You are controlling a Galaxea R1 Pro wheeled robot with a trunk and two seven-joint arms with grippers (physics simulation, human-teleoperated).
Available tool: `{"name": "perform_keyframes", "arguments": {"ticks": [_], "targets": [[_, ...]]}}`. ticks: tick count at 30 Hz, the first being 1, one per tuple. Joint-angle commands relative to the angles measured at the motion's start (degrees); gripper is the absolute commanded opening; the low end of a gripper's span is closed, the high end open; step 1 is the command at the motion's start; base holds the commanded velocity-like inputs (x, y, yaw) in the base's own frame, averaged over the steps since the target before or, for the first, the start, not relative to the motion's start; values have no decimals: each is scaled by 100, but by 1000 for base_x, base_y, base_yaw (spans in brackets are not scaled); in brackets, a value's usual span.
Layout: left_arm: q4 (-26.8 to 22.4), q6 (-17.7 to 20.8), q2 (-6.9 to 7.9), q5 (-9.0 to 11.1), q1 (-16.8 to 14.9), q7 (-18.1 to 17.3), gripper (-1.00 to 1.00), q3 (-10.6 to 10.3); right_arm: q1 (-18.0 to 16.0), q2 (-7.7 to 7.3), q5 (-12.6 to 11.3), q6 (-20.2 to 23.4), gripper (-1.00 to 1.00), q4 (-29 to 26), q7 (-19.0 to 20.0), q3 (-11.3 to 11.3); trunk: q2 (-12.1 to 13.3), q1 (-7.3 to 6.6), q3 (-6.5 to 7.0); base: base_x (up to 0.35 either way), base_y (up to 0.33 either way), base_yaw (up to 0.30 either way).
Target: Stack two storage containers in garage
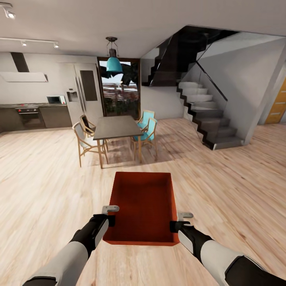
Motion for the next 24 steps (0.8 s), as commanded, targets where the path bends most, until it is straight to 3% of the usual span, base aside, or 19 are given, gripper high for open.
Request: {"name": "perform_keyframes", "arguments": {"ticks": [1,10,24], "targets": [[-3,50,24,-75,-6,48,-100,58,-3,-6,16,37,-100,-40,-22,197,-13,7,-12,321,0,0],[-3,50,24,-75,-6,48,-100,57,-6,-11,14,37,-100,-40,-22,201,-13,7,-12,321,0,-19],[6,50,24,-75,-6,48,-100,57,-6,-6,16,37,-100,-40,-22,199,-13,7,-12,321,0,-273]]}}
